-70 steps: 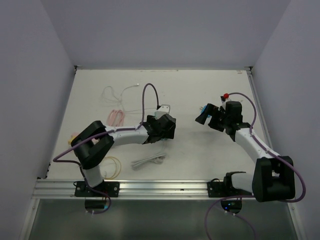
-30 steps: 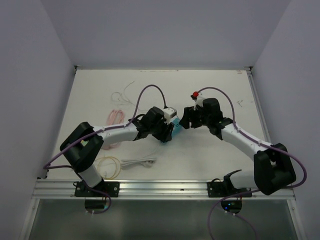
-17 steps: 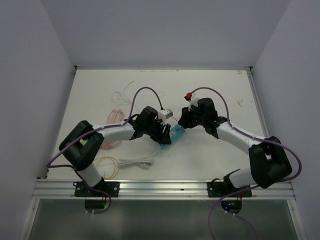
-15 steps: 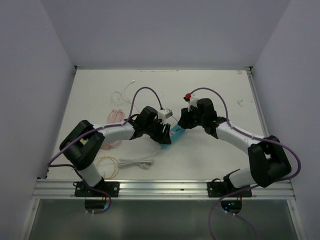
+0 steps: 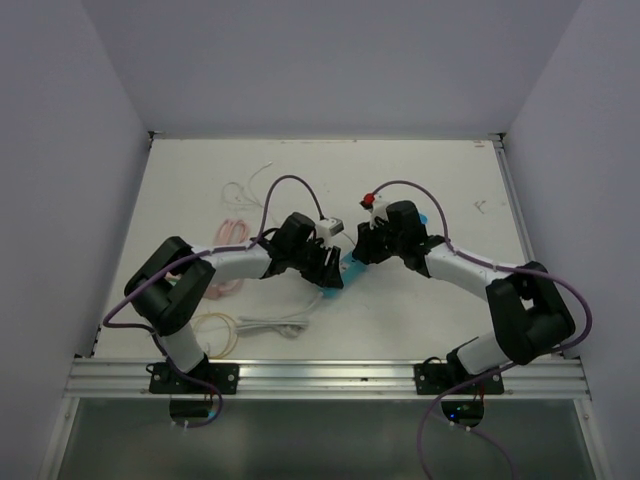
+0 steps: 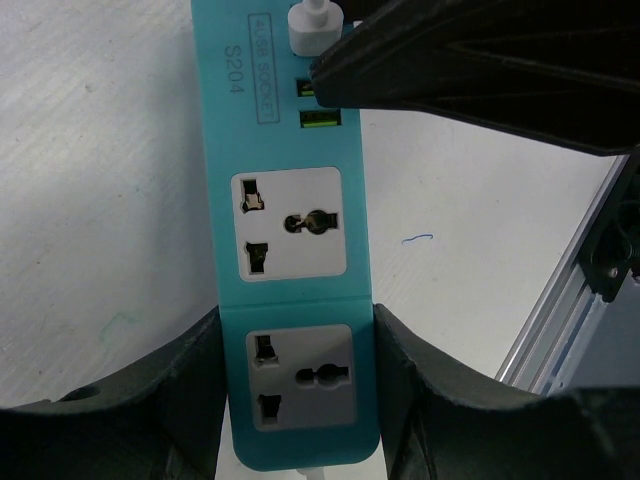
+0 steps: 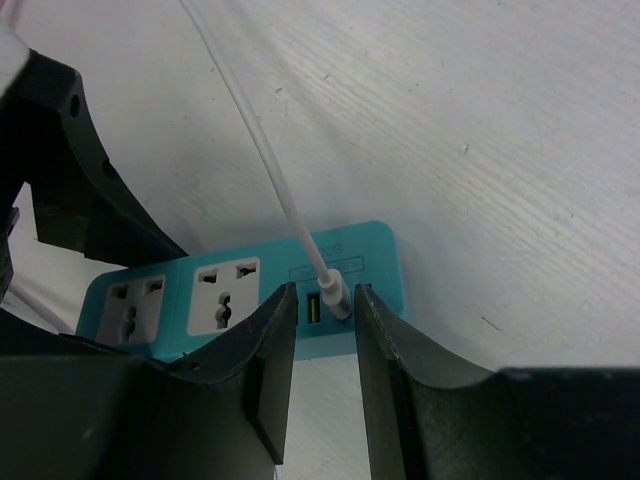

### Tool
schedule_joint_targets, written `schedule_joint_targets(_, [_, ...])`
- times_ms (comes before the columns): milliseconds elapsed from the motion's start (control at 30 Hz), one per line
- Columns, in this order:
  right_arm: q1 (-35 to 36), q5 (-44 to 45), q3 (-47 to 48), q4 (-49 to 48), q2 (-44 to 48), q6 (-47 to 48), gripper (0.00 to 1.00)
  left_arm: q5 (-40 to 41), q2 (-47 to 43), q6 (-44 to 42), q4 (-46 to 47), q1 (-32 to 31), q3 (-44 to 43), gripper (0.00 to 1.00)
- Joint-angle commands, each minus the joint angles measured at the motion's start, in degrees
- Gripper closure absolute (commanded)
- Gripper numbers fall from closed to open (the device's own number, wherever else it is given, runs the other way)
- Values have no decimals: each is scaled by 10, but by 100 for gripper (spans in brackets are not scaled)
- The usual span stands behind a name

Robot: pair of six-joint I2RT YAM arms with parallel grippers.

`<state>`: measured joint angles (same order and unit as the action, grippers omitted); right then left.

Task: Pull the plug off the socket

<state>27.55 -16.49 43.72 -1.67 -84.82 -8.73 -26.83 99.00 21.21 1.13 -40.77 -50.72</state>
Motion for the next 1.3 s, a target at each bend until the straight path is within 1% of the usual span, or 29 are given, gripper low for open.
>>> schedule_joint_targets(0, [6,-14,-7,-33,-10,12,66,-11,-6,11,28,12,-7,100])
schedule_joint_targets(33, [8,-12,-8,-34,-16,13,67,-15,-4,13,27,14,-8,100])
schedule_joint_targets(167, [15,-1,-11,-36,-23,20,74,-23,2,15,6,19,-18,100])
schedule_joint_targets(333, [24,19,-9,-32,-27,33,78,-36,0,15,-10,24,-30,100])
schedule_joint_targets(367, [26,21,-8,-31,-29,36,81,-40,1,15,-10,24,-32,100])
schedule_joint_targets(400, [29,23,-7,-30,-29,39,83,-47,1,16,-30,25,-38,100])
schedule_joint_targets(500, [30,27,0,-26,-32,45,93,-67,13,16,-49,24,-53,100])
schedule_joint_targets(533, [31,27,2,-26,-32,45,100,-77,17,16,-58,25,-56,100])
schedule_joint_targets(767, [32,22,30,-49,-25,41,100,-135,43,37,-50,22,-61,100])
schedule_joint_targets(967, [33,19,69,-58,-39,33,100,-138,55,40,-53,5,-65,100])
schedule_joint_targets(1267, [37,31,87,-58,-51,51,100,-157,64,49,-42,-4,-63,100])
